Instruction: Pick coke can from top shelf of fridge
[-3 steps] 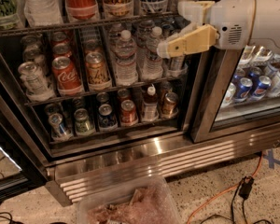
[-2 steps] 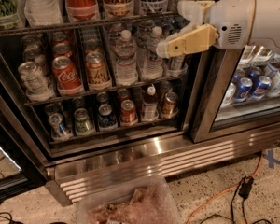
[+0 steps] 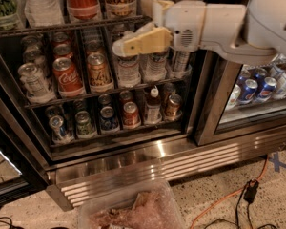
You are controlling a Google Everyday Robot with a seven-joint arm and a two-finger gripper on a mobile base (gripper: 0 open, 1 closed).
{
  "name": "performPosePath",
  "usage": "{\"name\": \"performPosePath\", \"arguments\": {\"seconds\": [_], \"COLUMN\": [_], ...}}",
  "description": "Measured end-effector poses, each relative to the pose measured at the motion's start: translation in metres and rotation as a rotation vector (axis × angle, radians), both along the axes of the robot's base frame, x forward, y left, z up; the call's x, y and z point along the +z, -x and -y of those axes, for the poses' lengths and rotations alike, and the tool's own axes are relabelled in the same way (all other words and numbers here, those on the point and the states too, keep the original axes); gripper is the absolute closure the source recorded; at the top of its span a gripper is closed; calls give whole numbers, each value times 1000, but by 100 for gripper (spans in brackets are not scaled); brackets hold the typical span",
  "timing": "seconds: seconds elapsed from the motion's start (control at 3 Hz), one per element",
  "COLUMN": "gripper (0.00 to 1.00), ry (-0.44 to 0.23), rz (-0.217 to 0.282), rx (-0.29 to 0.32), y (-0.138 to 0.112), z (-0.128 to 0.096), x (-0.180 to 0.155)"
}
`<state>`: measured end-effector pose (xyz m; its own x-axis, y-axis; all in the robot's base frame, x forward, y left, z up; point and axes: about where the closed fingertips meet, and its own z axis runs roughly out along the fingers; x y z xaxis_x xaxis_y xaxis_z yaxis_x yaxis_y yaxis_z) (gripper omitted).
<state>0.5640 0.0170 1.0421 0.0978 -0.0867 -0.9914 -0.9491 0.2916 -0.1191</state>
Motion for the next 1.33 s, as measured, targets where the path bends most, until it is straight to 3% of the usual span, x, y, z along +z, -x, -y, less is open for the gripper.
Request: {"name": "performPosePath", "arguments": {"seconds": [0.33,0.67,1.0,1.33], "gripper": [0,0,0,0], "ry": [-115,-115,-134,-176], "rz": [-3,-2,27,104], "rx": [20,20,52,101], "y": [-32,-32,-35,-42], "z": [-63,-63,-82,-117], "x": [-3,-3,6,35]}}
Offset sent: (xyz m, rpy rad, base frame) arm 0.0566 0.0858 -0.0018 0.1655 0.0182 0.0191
